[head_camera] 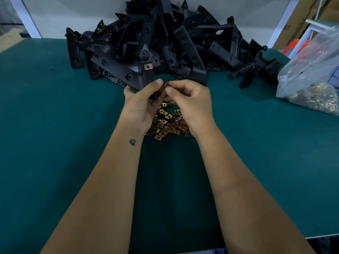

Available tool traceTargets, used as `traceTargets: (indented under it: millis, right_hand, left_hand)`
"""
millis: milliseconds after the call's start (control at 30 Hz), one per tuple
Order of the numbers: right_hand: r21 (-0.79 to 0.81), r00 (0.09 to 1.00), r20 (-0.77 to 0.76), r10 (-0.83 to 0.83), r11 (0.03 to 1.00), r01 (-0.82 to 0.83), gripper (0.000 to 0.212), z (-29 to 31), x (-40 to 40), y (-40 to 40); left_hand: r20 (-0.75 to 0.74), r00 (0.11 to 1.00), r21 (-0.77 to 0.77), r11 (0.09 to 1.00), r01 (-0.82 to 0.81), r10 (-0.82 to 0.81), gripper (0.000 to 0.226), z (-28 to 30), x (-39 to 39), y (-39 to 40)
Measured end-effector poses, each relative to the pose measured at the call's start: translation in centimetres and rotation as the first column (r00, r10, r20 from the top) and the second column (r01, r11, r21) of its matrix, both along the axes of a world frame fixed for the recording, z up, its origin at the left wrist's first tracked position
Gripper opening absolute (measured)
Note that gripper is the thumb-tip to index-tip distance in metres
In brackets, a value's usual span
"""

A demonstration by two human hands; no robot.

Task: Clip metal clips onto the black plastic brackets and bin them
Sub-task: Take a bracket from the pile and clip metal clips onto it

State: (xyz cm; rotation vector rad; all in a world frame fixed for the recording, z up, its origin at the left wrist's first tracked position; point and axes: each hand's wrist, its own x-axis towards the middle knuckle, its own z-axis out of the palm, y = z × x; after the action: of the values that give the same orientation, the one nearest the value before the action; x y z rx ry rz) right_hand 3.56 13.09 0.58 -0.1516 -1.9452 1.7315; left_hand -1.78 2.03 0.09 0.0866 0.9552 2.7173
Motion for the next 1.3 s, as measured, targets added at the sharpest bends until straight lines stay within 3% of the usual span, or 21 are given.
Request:
traceTargets:
  millis: [467, 700, 1033, 1300]
  right_hand:
    - [-0.089, 0.996, 0.079, 0.039, 0.996, -0.032, 0.013, 0.32, 0.19, -0.06]
    - [-0.109, 0.994, 0.104, 0.030, 0.994, -0.019, 0.013, 0.22, 0.04, 0.00]
    - [-0.315, 0.999, 0.047, -0.026, 0.948, 0.039, 0.010, -0.20, -0.23, -0.39]
    - [-0.401, 0.999, 0.008, 0.053, 0.915, -0.046, 0.014, -0.08, -0.15, -0.34]
  left_hand:
    - [-0.117, 0.993, -0.221, 0.974, -0.048, 0.023, 0.051, -0.13, 0.29, 0.11]
    - [-0.088, 0.994, -0.175, 0.981, -0.086, 0.071, 0.053, 0.01, 0.18, -0.05]
    - [-0.103, 0.993, -0.233, 0.969, -0.080, 0.057, 0.059, -0.16, 0.41, 0.25]
    - [-0.118, 0.991, -0.196, 0.977, -0.088, 0.065, 0.061, -0.03, 0.49, 0.34]
